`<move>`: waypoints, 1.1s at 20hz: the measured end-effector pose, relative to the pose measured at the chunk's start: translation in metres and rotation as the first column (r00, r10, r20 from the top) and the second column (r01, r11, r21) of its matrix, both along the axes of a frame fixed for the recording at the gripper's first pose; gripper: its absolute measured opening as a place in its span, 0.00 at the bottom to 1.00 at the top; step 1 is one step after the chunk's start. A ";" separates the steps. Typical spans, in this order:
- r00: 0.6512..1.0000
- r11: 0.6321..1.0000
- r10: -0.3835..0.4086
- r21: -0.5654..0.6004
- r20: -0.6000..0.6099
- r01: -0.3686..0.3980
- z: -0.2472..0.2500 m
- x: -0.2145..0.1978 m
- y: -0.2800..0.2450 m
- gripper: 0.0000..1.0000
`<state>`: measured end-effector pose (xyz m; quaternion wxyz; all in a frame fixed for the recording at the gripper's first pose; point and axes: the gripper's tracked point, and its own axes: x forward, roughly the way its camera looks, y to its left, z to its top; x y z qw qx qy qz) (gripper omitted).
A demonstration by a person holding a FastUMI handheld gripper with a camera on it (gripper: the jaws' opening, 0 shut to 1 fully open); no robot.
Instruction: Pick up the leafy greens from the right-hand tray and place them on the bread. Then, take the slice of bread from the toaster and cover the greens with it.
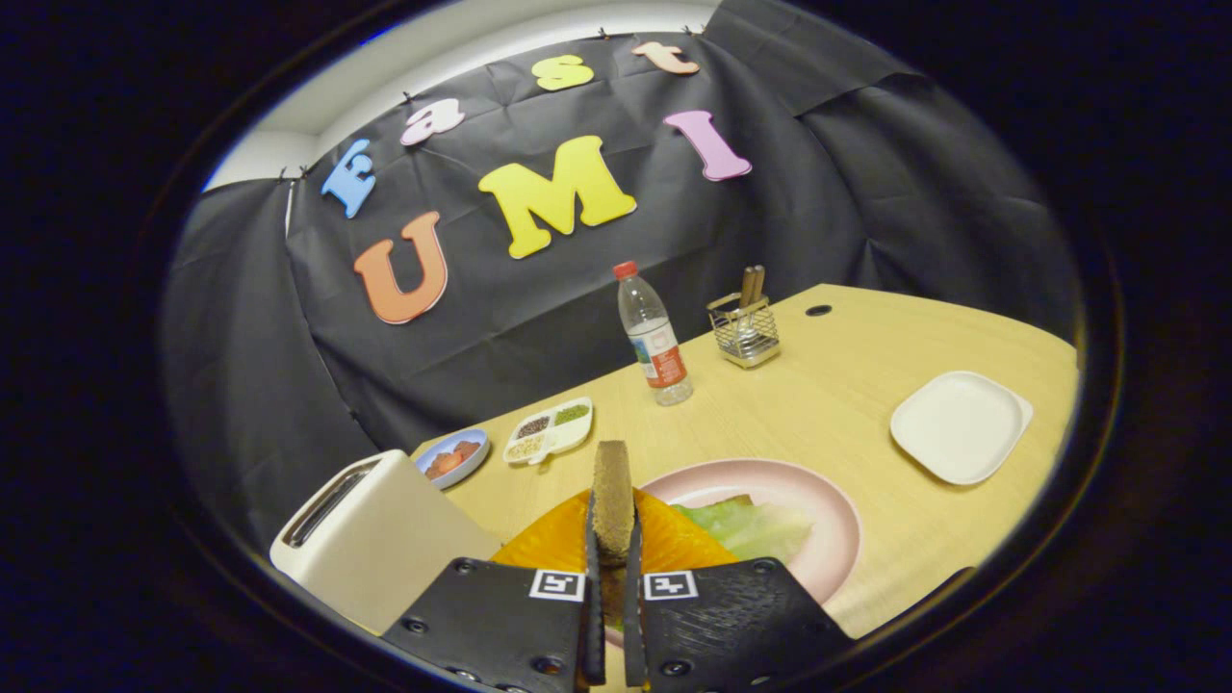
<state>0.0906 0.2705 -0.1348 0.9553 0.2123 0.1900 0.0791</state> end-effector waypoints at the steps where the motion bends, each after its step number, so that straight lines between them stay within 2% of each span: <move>1: 1.000 1.000 -0.009 0.008 -0.003 0.009 -0.003 0.001 -0.007 0.08; 6: 0.999 0.999 -0.015 0.045 -0.035 0.016 -0.023 0.000 -0.030 0.12; 7: 0.999 0.998 -0.012 0.054 -0.041 0.014 -0.027 0.000 -0.034 0.19; 12: 0.998 0.998 -0.021 0.060 -0.067 0.025 -0.041 0.000 -0.056 0.28; 17: 0.998 0.999 -0.036 0.008 -0.057 0.036 -0.042 0.000 -0.081 0.58; 18: 0.998 0.999 -0.039 -0.006 -0.044 0.038 -0.039 0.000 -0.085 0.72; 22: 0.997 0.991 -0.028 -0.126 0.078 0.037 -0.005 -0.004 -0.107 0.87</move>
